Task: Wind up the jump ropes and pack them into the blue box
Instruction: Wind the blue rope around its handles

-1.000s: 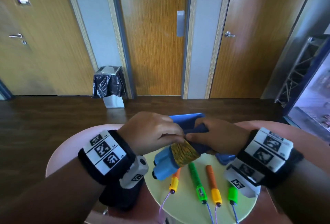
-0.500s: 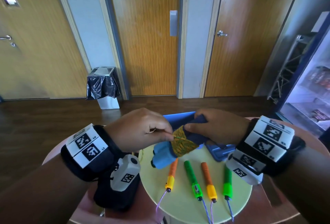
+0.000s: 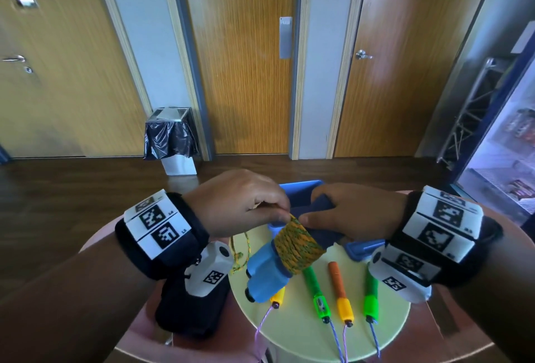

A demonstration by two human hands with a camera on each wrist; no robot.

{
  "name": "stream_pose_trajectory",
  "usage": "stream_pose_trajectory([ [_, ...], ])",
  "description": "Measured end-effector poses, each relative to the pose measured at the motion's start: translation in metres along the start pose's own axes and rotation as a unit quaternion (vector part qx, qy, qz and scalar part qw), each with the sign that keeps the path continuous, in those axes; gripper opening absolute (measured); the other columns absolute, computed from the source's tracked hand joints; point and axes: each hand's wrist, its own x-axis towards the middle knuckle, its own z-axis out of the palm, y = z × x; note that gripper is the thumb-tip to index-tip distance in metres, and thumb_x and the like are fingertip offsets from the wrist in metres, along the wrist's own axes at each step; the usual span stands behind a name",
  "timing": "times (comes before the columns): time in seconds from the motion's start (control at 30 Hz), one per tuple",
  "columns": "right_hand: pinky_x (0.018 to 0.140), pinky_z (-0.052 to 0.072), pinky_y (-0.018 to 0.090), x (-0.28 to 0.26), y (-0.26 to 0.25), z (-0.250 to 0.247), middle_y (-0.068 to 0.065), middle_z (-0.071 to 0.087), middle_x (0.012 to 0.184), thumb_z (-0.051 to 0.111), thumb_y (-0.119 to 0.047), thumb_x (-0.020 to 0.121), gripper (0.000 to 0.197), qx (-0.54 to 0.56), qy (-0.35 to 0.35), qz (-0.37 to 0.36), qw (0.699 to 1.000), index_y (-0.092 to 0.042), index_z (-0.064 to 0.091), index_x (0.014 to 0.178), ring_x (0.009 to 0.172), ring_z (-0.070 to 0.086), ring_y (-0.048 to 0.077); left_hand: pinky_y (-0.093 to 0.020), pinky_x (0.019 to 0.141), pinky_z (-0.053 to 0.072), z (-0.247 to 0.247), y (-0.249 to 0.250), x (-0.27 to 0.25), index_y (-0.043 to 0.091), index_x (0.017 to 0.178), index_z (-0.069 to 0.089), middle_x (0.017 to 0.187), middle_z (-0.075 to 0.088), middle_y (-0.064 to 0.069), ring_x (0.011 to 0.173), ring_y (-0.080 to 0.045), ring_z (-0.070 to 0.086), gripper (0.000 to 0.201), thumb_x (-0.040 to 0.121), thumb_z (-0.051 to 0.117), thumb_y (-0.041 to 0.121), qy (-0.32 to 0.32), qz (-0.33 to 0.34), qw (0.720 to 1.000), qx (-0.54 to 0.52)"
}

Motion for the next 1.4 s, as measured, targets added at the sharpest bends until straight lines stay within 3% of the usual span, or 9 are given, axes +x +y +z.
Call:
stream_pose_trajectory([
  [0.3,0.038,0.022,0.023,-0.015,0.001,-0.003,0.012,0.039,0.048,0.06,-0.044,0.087,0.057,0.22,-0.107,-0.075,0.967,0.011,0.045,0.084,0.038,0.031,0.017,-0.012,0.065,0.046,0.019,-0.004,-0.005,0.024,0.08,0.068,0.069,0.065,0.016,0.066,0.002,0.06,0.013,0.091,0.064,0.02,0.014,-0.11,0.968,-0.224],
  [0.4,0.038,0.014,0.025,-0.019,0.002,0.002,0.008,0.037,0.048,0.062,-0.045,0.084,0.045,0.335,-0.105,-0.115,0.929,-0.002,0.051,0.075,0.037,0.028,0.013,-0.016,0.068,0.046,0.031,-0.007,-0.006,0.014,0.08,0.07,0.072,0.064,0.007,0.067,-0.003,0.057,0.02,0.091,0.06,0.027,0.046,-0.126,0.933,-0.333],
  [0.47,0.039,0.012,0.025,-0.021,0.001,0.007,0.004,0.04,0.046,0.059,-0.045,0.087,0.033,0.404,-0.077,-0.132,0.902,-0.013,0.06,0.075,0.035,0.03,0.012,-0.017,0.07,0.049,0.041,-0.012,-0.005,0.026,0.085,0.074,0.079,0.069,0.011,0.072,0.0,0.061,0.019,0.085,0.065,0.043,0.034,-0.156,0.902,-0.401],
  [0.53,0.039,0.014,0.02,-0.021,-0.002,0.014,0.002,0.043,0.045,0.051,-0.044,0.088,0.048,0.458,-0.041,-0.135,0.878,0.002,0.059,0.097,0.034,0.031,0.009,-0.023,0.069,0.054,0.058,-0.014,-0.009,0.026,0.09,0.077,0.09,0.073,0.004,0.077,-0.007,0.068,0.03,0.07,0.079,0.047,0.015,-0.19,0.85,-0.491],
  [0.6,0.039,0.017,0.014,-0.018,-0.006,0.022,0.004,0.045,0.048,0.052,-0.047,0.085,0.059,0.497,0.029,-0.098,0.862,0.007,0.056,0.108,0.034,0.033,0.009,-0.026,0.055,0.052,0.086,-0.007,-0.005,0.009,0.104,0.067,0.093,0.066,-0.011,0.069,-0.018,0.064,0.053,0.064,0.085,0.039,0.12,-0.241,0.806,-0.528],
  [0.7,0.04,0.025,0.016,-0.011,-0.011,0.037,0.012,0.044,0.059,0.068,-0.058,0.077,0.06,0.518,0.162,-0.035,0.839,-0.003,0.061,0.099,0.038,0.04,0.015,-0.019,0.042,0.032,0.103,0.034,0.007,0.005,0.092,0.052,0.056,0.046,0.0,0.045,-0.009,0.041,0.024,0.076,0.063,0.02,0.256,-0.252,0.736,-0.574],
  [1.07,0.037,0.021,0.018,-0.005,-0.027,0.058,0.007,0.042,0.047,0.055,-0.029,0.096,0.026,0.554,0.223,-0.012,0.802,-0.003,0.052,0.094,0.032,0.033,0.013,-0.016,0.046,0.033,0.093,0.057,0.002,0.012,0.054,0.045,0.046,0.042,0.007,0.047,-0.011,0.038,0.044,0.095,0.042,-0.002,0.304,-0.351,0.813,-0.351],
  [1.2,0.047,0.016,0.027,-0.007,-0.023,0.06,0.01,0.043,0.052,0.051,-0.012,0.097,0.012,0.549,0.143,-0.059,0.821,-0.002,0.047,0.096,0.046,0.028,0.016,-0.014,0.047,0.035,0.084,0.06,-0.002,0.008,0.054,0.049,0.043,0.047,0.005,0.041,-0.003,0.042,0.029,0.083,0.046,0.01,0.299,-0.356,0.781,-0.417],
  [1.4,0.047,0.034,0.014,-0.004,-0.012,0.048,-0.002,0.053,0.051,0.051,-0.057,0.083,0.048,0.261,0.172,-0.119,0.942,-0.009,0.055,0.086,0.043,0.046,0.006,-0.026,0.05,0.047,0.08,0.051,-0.012,0.003,0.064,0.065,0.055,0.063,-0.017,0.052,-0.021,0.058,0.018,0.072,0.049,0.01,0.372,-0.344,0.756,-0.415],
])
